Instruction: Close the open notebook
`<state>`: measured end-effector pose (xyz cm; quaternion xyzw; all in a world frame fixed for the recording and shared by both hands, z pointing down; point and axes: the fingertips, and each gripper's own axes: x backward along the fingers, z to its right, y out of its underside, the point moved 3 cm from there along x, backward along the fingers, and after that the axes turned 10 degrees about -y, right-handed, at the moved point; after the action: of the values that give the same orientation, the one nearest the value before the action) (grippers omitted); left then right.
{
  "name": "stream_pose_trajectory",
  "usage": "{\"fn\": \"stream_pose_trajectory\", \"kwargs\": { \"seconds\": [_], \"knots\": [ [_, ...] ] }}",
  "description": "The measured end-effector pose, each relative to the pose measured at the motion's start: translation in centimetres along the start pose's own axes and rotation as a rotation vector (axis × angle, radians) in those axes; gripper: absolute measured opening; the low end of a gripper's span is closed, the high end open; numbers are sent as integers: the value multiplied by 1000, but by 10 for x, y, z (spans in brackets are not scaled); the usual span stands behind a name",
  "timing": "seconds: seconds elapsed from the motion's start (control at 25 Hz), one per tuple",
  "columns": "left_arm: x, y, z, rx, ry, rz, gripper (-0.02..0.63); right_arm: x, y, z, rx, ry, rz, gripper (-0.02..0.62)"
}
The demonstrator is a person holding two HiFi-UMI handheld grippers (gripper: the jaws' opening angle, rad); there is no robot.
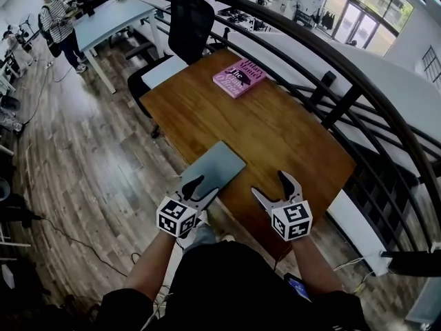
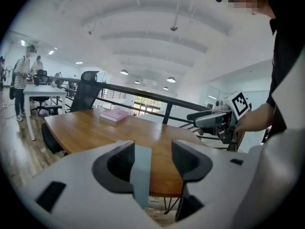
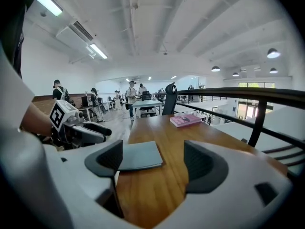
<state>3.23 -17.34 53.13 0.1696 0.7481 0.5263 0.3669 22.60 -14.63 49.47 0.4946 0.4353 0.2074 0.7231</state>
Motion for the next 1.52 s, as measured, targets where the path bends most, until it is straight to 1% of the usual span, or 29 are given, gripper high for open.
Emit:
{"fn": "stream_pose_trajectory", "kwargs": {
  "seconds": [0.16, 0.36, 0.4, 0.56, 0.68, 0.8, 0.92, 1.0, 1.12, 1.16, 1.2, 1.36, 1.52],
  "knots": [
    [14, -22, -2, -10, -65, 62, 245, 13, -9, -1, 1, -7, 43, 372],
    [34, -53, -5, -21, -112, 140, 237, 25, -26, -7, 1, -11, 109, 323],
    [37, -60, -8, -22, -126, 153, 228, 26, -31, -9, 3, -11, 122, 314],
    [52, -85, -28, -16, -198, 201, 147, 28, -51, -16, 20, 9, 175, 290],
    [65, -102, -39, -30, -208, 246, 113, 28, -63, -19, 18, 42, 214, 254],
    [85, -117, -47, -64, -203, 283, 96, 28, -76, -29, 11, 66, 259, 222],
    [105, -129, -58, -70, -204, 325, 84, 28, -90, -39, 12, 86, 307, 185],
    [117, -132, -66, -66, -209, 349, 81, 28, -98, -45, 9, 101, 338, 163],
    [129, -130, -80, -56, -220, 374, 72, 31, -105, -51, -2, 129, 386, 95],
    [132, -128, -85, -49, -224, 378, 72, 32, -106, -53, -5, 137, 400, 37],
    [135, -126, -89, -41, -227, 380, 71, 32, -106, -54, -11, 141, 410, -3],
    [152, -116, -97, -14, -231, 389, 61, 32, -101, -62, -55, 133, 434, -6],
    [160, -110, -98, 5, -223, 391, 54, 32, -99, -70, -69, 127, 439, -6]
  ]
}}
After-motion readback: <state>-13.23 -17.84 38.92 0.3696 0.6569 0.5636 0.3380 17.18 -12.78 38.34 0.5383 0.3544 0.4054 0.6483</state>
